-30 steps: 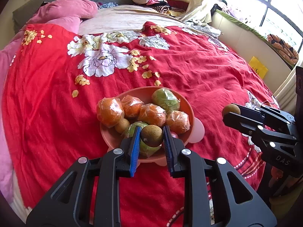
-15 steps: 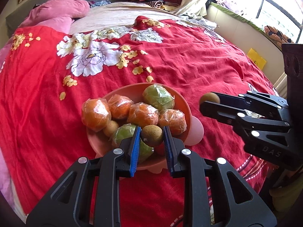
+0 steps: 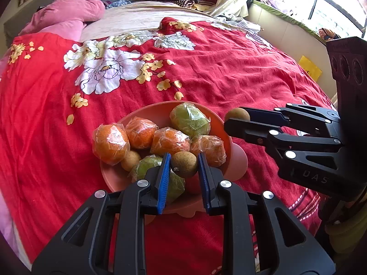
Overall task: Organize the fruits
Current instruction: 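Carry both brown balls over the pink bowl, then open both tools to drop the brown balls into the bowl and withdraw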
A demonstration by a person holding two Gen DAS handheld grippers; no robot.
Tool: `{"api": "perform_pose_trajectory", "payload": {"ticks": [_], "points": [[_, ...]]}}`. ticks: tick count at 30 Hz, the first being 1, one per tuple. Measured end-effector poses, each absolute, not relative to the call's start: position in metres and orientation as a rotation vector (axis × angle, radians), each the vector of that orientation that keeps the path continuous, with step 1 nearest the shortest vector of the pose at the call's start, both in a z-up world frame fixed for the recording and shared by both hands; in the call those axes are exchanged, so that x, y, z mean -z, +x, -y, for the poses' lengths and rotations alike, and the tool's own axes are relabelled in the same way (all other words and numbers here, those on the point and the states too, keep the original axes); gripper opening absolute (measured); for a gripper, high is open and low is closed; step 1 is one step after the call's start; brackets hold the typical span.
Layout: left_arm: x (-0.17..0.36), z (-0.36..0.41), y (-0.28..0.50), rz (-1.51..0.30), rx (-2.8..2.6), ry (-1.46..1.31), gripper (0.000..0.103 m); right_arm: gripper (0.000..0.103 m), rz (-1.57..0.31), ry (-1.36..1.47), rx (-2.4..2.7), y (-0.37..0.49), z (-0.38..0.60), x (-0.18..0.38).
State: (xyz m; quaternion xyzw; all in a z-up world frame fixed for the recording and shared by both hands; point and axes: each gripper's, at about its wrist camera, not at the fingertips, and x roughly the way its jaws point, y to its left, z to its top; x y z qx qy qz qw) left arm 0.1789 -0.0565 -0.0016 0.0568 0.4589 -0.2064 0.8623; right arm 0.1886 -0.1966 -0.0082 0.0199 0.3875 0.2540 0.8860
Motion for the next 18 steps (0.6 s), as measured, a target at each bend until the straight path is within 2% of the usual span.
{"api": "perform_pose_trajectory", "payload": {"ticks": [14,18], "points": [[0.002,0.056,0.179,-0.963,0.435,0.113,0.017,0.026,-0.805,0.065,-0.53,0.197,0.196,0.008],[0.003,0.056,0.179,-0.963,0.435,0.112,0.017,0.035,-0.786,0.094,-0.516,0.192,0.205,0.001]]}}
